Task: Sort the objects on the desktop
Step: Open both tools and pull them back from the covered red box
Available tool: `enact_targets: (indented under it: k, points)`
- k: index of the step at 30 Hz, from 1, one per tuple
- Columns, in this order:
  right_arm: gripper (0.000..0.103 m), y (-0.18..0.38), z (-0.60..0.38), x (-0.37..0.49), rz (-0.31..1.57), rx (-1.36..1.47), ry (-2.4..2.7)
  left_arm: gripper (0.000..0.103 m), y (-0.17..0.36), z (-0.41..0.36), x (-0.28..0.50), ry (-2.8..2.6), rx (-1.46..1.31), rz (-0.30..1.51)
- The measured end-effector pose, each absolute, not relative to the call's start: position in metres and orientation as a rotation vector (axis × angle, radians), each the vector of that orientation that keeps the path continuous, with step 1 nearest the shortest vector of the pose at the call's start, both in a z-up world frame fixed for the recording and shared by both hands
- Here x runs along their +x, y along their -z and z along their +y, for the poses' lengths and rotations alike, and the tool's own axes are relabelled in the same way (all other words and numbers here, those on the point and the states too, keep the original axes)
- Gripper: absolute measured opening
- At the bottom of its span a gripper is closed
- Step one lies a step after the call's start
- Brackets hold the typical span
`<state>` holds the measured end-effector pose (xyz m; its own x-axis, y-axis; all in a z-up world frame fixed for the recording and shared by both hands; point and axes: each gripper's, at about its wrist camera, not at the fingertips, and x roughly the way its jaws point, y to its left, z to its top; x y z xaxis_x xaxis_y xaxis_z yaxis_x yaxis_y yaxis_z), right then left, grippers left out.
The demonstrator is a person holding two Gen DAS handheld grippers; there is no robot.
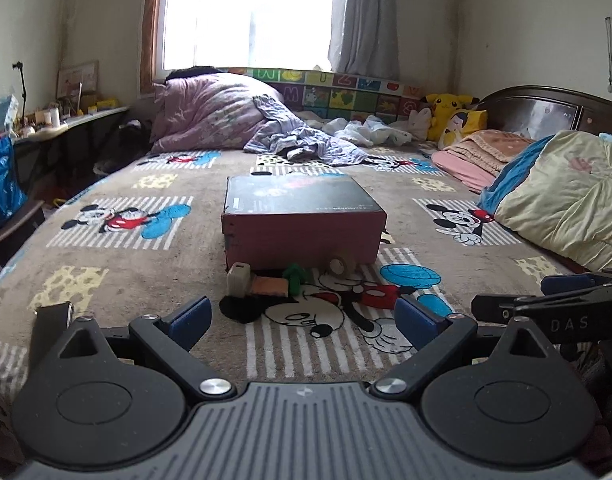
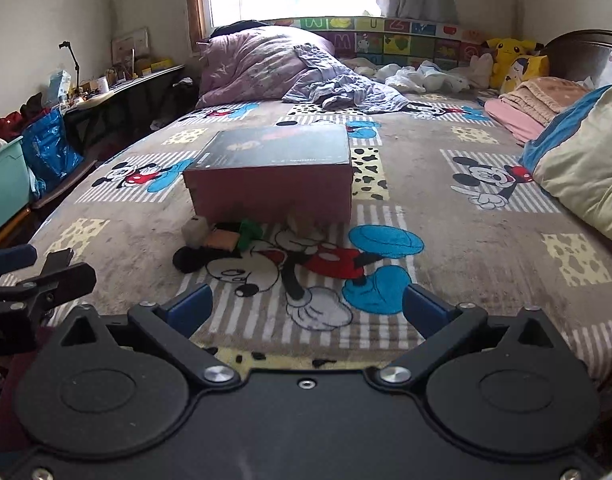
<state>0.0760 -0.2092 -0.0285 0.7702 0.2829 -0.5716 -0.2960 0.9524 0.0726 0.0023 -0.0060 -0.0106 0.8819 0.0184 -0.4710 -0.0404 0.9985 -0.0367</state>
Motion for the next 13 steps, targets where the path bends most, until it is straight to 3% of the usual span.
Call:
enact_targets:
  k: [13]
  points:
    - [0.102,0.016,-0.211,0.042,0.582,-0.022,-0.312,0.098,-0.002,-0.015,-0.028,0.008,-0.066,0.424]
